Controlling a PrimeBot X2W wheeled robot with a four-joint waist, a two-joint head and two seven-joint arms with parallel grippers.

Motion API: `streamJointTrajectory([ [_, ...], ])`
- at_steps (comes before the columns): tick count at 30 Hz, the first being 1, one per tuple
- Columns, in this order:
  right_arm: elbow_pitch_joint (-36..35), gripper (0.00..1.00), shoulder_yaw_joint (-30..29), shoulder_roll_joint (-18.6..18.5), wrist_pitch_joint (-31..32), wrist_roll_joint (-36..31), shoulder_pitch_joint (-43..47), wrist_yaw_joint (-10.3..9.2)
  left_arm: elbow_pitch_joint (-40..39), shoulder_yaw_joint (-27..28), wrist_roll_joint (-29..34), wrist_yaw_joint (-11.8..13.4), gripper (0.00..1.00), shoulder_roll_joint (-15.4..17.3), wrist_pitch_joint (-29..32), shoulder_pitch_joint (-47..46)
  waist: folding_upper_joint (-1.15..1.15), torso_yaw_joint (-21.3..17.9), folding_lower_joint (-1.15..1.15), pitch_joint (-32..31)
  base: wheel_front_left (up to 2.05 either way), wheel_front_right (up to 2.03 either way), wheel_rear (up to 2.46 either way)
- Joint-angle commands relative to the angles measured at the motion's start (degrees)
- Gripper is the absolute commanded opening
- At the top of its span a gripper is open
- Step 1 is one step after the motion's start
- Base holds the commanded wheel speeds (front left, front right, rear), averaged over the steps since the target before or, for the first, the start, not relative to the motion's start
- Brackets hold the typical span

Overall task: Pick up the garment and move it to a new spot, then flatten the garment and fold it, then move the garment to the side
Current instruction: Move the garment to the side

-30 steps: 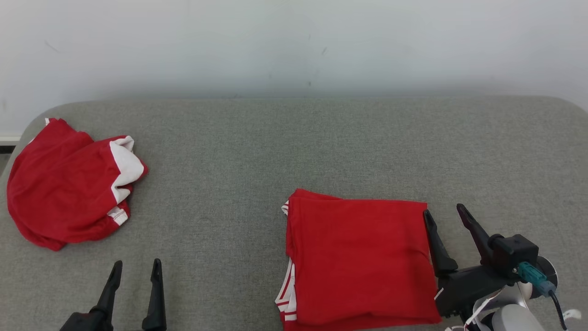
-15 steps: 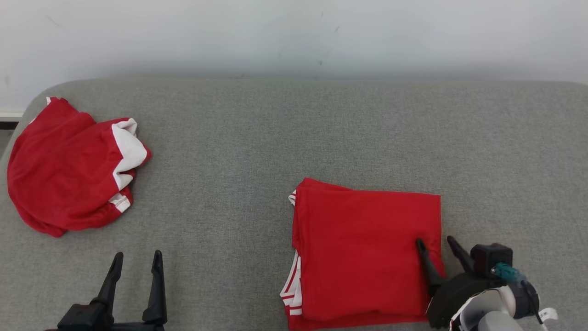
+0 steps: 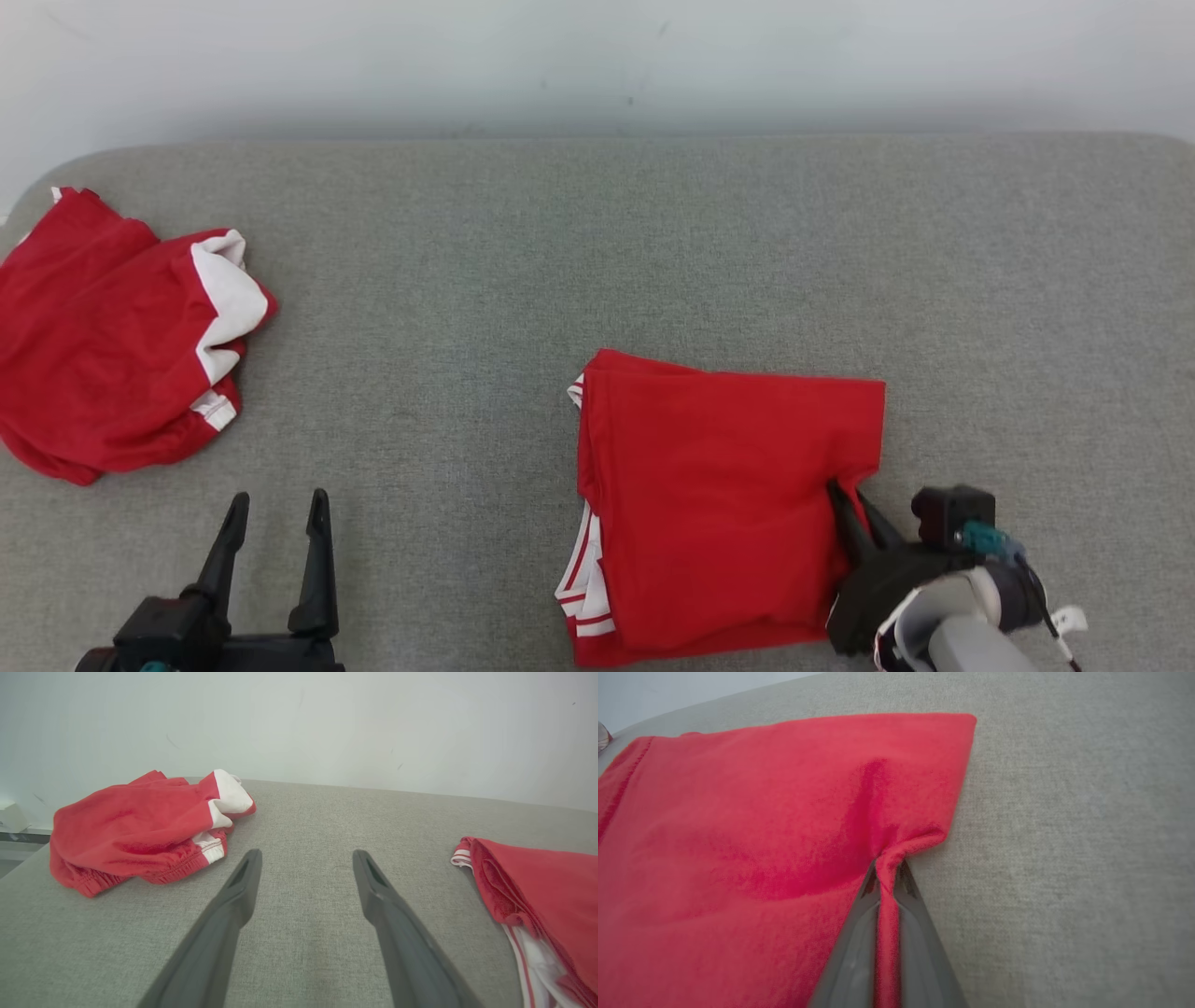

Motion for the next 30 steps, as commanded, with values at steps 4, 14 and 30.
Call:
streamJointTrajectory([
  [4,0.56,0.00,2.13,-2.63,0.46,0.70,-4.92,0.00,-0.64,0.27,-0.18,-0.13,1.00,0.03,-0.02,-1.69,0.00,-1.00,0.00,1.87,0.00,0.00,0.00],
  [14,-1.28,0.00,5.11,-12.65,2.96,1.43,-18.80,0.00,-4.02,-0.91,-0.28,-0.42,1.00,0.38,-0.02,-6.30,0.00,-3.46,0.00,12.01,0.00,0.00,0.00],
  [30,-10.21,0.00,5.16,-31.97,10.05,2.77,-35.67,0.00,-11.77,-3.82,-0.82,-0.36,1.00,6.81,-0.03,-11.93,0.00,-12.17,0.00,27.78,0.00,0.00,0.00],
])
